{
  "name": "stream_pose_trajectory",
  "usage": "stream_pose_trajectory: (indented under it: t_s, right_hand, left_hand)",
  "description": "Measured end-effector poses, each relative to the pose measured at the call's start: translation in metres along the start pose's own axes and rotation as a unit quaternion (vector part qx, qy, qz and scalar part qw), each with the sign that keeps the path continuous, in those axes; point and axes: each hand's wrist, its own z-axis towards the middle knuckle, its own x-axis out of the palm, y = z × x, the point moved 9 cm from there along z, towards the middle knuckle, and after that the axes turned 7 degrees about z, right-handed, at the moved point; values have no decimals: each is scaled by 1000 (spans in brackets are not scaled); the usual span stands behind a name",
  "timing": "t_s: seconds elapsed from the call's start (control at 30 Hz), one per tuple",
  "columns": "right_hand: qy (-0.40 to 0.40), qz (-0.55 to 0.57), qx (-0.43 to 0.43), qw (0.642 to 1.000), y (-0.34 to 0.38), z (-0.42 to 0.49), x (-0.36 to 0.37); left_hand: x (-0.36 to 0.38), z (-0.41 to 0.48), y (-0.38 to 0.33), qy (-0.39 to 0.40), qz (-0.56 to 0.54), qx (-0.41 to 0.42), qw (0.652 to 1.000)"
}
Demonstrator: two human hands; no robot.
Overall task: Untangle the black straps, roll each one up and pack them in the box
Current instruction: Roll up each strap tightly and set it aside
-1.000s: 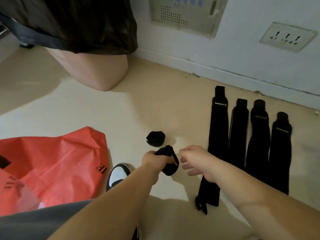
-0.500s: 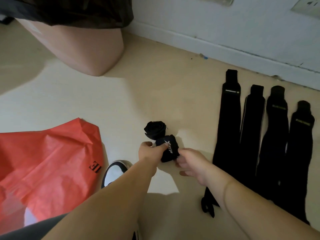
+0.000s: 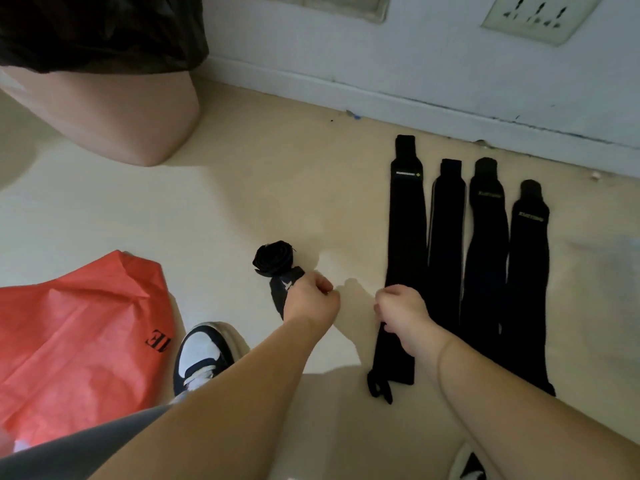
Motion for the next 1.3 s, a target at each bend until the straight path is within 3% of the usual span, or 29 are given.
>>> stream_pose_trajectory:
  t_s: [0.1,0.2,0.33,0.47,0.57,0.8,0.97,1.1,1.2,1.3]
  right_hand:
    - [-58,20,-7,998,-11,-2,-41]
    - [-61,42,24,997,-30,5,-61]
    - [-31,73,88,993,-46,17,-67]
    - [-2,60,98,993,-54,25,-68]
    - [5,76,95,993,-60,34,-70]
    - [-65,81,108,989,-69,51,-89]
    - [-43,12,109,993,-74,46,-79]
    - [-51,-91,38,994,-55,40,-65]
    - [5,-3,75,997,-64,36,-35]
    - [-13,16,83,996,-72,33,-31]
  left_hand:
    - [46,-5,-3,79,-6,-23,997]
    - [85,-10,-4,125,-14,-60,990]
    - [123,-14,-11,143,-54,-96,984]
    - [141,-10,-19,138,-85,-127,979]
    - [147,-7,-24,148,-85,-127,977]
    - [139,-3,-26,167,-38,-100,980]
    - [98,2,-5,86,-122,-170,974]
    - [101,-12,16,173,-120,-207,955]
    - [108,-15,26,204,-117,-199,951]
    - [111,-15,32,210,-110,-193,952]
